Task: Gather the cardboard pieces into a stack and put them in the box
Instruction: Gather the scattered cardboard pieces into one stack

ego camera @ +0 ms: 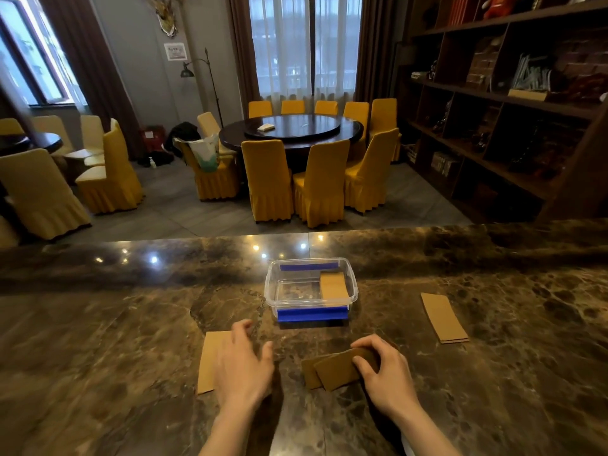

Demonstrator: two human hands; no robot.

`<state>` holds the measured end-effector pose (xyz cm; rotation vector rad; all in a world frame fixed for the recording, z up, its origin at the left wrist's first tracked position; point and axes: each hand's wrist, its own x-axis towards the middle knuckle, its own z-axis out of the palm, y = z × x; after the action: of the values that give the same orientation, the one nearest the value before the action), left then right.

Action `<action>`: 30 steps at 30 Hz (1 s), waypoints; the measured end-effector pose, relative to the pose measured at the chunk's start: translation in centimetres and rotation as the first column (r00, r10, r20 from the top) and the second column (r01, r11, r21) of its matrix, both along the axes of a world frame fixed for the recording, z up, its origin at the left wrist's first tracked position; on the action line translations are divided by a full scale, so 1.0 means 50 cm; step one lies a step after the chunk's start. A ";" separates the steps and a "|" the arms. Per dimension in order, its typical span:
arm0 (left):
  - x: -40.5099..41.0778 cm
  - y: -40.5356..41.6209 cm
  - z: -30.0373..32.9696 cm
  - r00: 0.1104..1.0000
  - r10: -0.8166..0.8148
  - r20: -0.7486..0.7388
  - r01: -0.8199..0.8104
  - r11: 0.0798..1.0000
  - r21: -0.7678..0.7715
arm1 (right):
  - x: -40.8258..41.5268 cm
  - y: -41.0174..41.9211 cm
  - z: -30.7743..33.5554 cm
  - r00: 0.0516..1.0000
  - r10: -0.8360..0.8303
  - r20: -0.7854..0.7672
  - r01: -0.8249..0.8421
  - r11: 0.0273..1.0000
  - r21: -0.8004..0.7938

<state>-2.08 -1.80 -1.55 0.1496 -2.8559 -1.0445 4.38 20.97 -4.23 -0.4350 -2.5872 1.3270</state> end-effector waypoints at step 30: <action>0.009 0.080 0.009 0.882 -0.465 0.073 0.385 0.801 0.459 | 0.016 -0.012 0.002 1.000 -0.005 -0.018 0.003 0.997 -0.080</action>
<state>-1.61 2.18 -1.10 -0.4198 -2.8247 -1.8405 5.21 20.36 -4.11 -0.4388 -2.5238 1.4302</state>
